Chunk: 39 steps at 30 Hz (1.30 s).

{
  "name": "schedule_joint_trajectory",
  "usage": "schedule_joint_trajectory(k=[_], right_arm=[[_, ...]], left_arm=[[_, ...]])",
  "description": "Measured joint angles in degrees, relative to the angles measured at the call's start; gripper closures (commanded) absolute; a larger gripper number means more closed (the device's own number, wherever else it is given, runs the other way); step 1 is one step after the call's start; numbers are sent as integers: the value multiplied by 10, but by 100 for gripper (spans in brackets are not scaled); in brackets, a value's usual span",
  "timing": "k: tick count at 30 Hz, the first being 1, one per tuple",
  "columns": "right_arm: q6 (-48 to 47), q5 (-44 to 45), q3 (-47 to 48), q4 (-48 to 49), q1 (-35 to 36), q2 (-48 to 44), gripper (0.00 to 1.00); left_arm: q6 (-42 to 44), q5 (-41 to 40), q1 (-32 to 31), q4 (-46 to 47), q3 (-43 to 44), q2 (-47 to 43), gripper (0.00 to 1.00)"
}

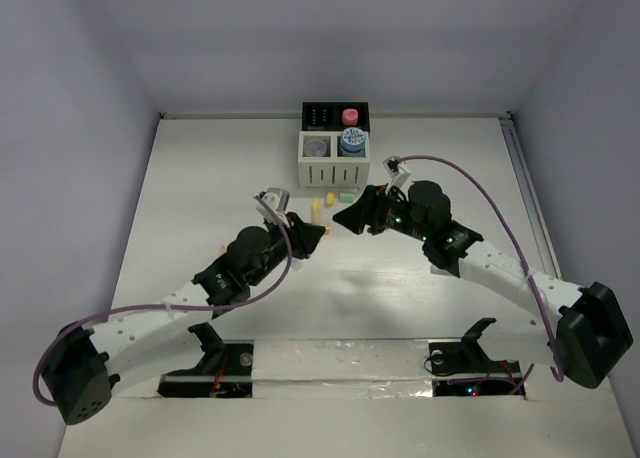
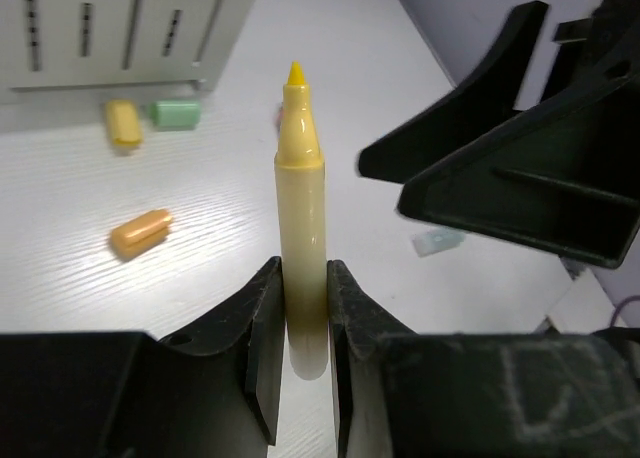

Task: Sort the stationery into containers
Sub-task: Pick up the pen from the center of the board, then close the pen cap on the pen.

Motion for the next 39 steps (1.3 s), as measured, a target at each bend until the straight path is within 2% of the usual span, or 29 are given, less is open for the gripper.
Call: schedule_joint_trajectory(k=[2,6,8,10,15,18,23,27,33,39], right_arm=[[-11,16,5,-17,0,2,42],[-35,49,44,-44,0,48,78],[-47,73,82,-64,0,97,80],[-65,103,133,-96,0,160,78],[-95,177,236,-157,0,293,49],[-109,212,268,-173,0,346,41],[-116,266,290,-176,5,404,40],[-118,297,289,-148,10,429,43],[-126,324,291,-92,20,448,46],[-128,341,313,-82,27,484,51]], left_arm=[[6,-16,12,-21,-14,-31,100],[10,-40,55,-46,-41,-80,100],[11,-46,70,-48,-52,-87,100],[13,-43,73,-47,-64,-88,100],[23,-27,73,-27,-108,-93,100],[31,-10,74,-18,-123,-99,100],[38,8,75,1,-136,-110,100],[38,22,76,9,-137,-113,100],[37,41,77,17,-137,-113,100],[37,49,77,17,-137,-113,100]])
